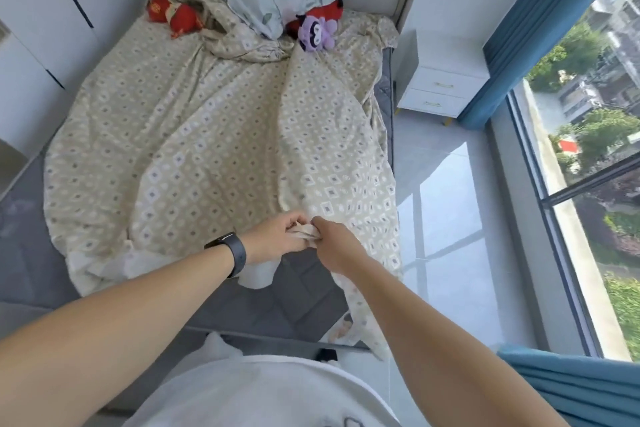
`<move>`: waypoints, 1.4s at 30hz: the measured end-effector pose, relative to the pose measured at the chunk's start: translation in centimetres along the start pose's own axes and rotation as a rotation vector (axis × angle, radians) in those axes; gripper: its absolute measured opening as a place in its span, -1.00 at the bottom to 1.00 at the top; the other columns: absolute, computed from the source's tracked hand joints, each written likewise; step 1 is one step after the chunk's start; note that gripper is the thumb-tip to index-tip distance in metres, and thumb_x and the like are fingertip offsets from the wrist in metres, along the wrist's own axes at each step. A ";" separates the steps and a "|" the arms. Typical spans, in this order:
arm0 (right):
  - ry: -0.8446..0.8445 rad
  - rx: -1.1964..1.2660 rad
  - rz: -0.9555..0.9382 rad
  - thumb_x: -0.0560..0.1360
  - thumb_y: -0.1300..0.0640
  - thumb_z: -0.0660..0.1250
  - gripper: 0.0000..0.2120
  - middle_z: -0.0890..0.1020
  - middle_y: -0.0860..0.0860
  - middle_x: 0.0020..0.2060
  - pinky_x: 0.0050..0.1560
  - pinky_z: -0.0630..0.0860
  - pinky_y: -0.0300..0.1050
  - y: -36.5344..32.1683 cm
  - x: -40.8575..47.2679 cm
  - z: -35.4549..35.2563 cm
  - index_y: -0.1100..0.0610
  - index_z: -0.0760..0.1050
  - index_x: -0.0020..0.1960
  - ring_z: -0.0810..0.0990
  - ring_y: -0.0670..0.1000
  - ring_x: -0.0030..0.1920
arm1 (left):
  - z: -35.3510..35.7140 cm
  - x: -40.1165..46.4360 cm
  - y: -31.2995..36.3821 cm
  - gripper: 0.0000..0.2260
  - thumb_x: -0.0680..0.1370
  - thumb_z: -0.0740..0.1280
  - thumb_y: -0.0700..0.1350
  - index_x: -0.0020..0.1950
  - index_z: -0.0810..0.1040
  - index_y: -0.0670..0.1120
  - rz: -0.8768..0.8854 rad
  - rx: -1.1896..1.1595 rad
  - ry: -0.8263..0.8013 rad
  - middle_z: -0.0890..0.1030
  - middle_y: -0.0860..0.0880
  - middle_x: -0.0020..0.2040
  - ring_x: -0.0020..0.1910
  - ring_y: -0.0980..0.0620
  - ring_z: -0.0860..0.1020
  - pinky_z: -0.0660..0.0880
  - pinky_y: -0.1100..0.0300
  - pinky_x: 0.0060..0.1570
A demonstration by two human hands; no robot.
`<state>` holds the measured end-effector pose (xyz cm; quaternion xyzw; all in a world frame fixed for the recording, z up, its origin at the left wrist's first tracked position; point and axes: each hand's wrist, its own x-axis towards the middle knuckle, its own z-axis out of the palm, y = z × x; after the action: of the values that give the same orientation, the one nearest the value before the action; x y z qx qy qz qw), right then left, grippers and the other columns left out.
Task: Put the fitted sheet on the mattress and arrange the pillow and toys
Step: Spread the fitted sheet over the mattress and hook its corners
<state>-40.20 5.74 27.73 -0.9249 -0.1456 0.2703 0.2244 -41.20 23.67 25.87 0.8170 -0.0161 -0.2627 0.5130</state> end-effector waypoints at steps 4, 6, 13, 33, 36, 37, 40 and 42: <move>0.054 0.005 0.059 0.56 0.24 0.19 -0.85 0.52 -0.06 -0.21 -0.20 0.45 -0.02 -1.9 1.6 0.0 -0.01 0.42 -0.03 0.53 0.08 -0.16 | -4.5 -0.6 -4.2 -0.74 0.47 0.42 -0.07 0.15 0.53 0.00 -0.063 0.306 -0.223 0.57 0.09 -0.15 -0.16 0.05 0.53 0.39 0.22 -0.20; 0.176 -0.027 0.148 0.50 0.27 0.14 -0.75 0.52 -0.08 -0.17 -0.21 0.44 -0.06 -3.3 2.7 0.0 -0.03 0.45 0.03 0.54 0.07 -0.16 | -6.9 -0.8 -6.8 -0.84 0.55 0.38 0.00 -0.05 0.53 -0.09 -0.136 0.426 -0.277 0.50 0.05 -0.25 -0.24 -0.02 0.48 0.30 0.15 -0.27; 0.137 -0.298 0.533 0.49 0.24 0.15 -0.72 0.53 0.04 0.07 0.11 0.46 0.05 -7.6 5.7 2.4 0.07 0.47 0.15 0.53 0.17 0.11 | -19.0 -3.8 -11.4 -0.64 0.68 0.22 0.05 -0.25 0.36 -0.10 -0.127 0.301 -0.087 0.30 0.00 -0.37 -0.38 0.05 0.28 0.16 0.22 -0.39; 0.021 0.155 0.180 0.52 -0.07 0.31 -0.64 0.49 0.02 -0.41 -0.34 0.34 -0.09 -20.2 10.2 2.8 0.15 0.40 -0.32 0.44 0.01 -0.41 | -24.1 -8.0 -13.6 -0.84 0.67 0.21 -0.08 0.02 0.57 -0.06 -0.253 0.315 0.052 0.60 -0.07 0.00 -0.07 -0.13 0.59 0.36 0.18 -0.24; -0.177 -0.172 0.204 0.54 -0.27 0.27 -0.52 0.49 0.01 -0.40 -0.32 0.41 -0.13 -19.3 9.3 3.7 0.11 0.38 -0.30 0.50 0.03 -0.36 | -26.8 -8.9 -12.8 -0.68 0.57 0.22 0.09 0.26 0.60 0.07 -0.291 0.306 -0.004 0.64 0.01 0.15 0.06 -0.10 0.63 0.52 0.07 -0.03; -0.248 -0.273 0.181 0.55 -0.27 0.25 -0.52 0.48 0.01 -0.38 -0.27 0.42 -0.12 -19.6 9.1 4.0 0.11 0.37 -0.30 0.52 0.06 -0.30 | -27.3 -9.3 -12.1 -0.68 0.52 0.21 0.13 0.20 0.61 0.14 -0.266 0.325 -0.084 0.65 0.04 0.12 0.06 -0.08 0.62 0.53 0.04 0.01; -0.415 -0.369 0.126 0.52 -0.22 0.35 -0.55 0.62 0.06 -0.10 -0.03 0.51 -0.04 -21.1 9.2 5.5 0.19 0.54 0.03 0.60 0.14 -0.02 | -28.0 -10.0 -9.7 -0.73 0.48 0.23 0.12 0.08 0.66 0.20 -0.219 0.311 -0.317 0.66 0.07 0.07 0.00 -0.02 0.59 0.49 0.01 0.04; -0.361 -0.287 0.058 0.44 -0.24 0.42 -0.40 0.59 0.02 0.16 0.11 0.54 0.05 -22.9 9.6 6.0 0.08 0.46 0.33 0.59 0.12 0.12 | -28.2 -10.2 -8.9 -0.74 0.44 0.29 0.16 0.05 0.68 0.21 -0.195 0.294 -0.360 0.66 -0.08 0.02 -0.07 -0.04 0.52 0.43 -0.03 -0.05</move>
<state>-39.23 31.14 30.40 -0.8877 -0.1935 0.4145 0.0531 -39.59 54.34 32.03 0.8206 -0.0665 -0.4470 0.3498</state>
